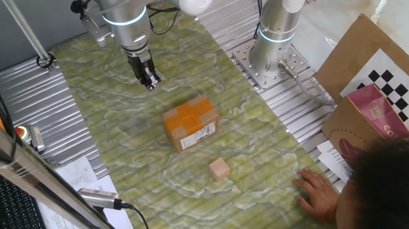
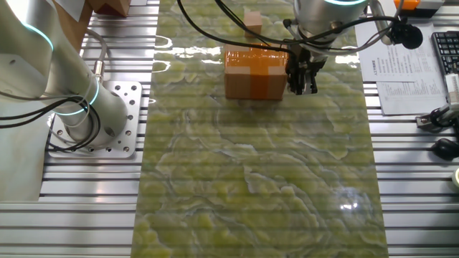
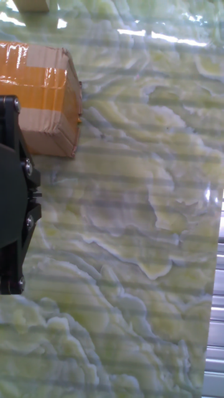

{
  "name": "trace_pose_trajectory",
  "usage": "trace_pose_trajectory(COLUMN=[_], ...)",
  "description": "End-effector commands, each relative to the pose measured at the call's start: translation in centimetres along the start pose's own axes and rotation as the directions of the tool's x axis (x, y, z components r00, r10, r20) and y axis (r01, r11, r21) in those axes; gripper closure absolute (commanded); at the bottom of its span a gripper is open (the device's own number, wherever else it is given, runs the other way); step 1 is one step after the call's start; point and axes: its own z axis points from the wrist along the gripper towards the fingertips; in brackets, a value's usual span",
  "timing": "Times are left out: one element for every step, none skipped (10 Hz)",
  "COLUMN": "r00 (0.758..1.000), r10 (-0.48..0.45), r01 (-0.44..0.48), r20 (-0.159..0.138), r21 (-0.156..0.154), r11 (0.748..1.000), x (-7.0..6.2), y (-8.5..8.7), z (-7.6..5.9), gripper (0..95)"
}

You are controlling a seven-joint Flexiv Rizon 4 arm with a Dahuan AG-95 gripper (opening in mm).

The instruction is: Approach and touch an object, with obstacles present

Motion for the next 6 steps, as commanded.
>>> trace_pose_trajectory(r00=[1.0,1.0,1.0,1.0,1.0,1.0], r10=[0.003,0.003,0.002,0.002,0.001,0.002], r01=[-0.003,-0.003,-0.002,-0.002,-0.001,-0.002], r20=[-0.002,-0.002,-0.003,-0.003,-0.003,-0.004], r21=[0.001,0.001,0.002,0.001,0.001,0.002], r11=[1.0,1.0,1.0,1.0,1.0,1.0], x=[-0.4,-0.59,-0.66,-0.75,-0.91,-1.08], y=[0.04,0.05,0.07,0.09,0.14,0.24], z=[-0.04,-0.08,-0.12,-0.16,-0.21,-0.25], gripper=[95.0,95.0,95.0,95.0,95.0,95.0])
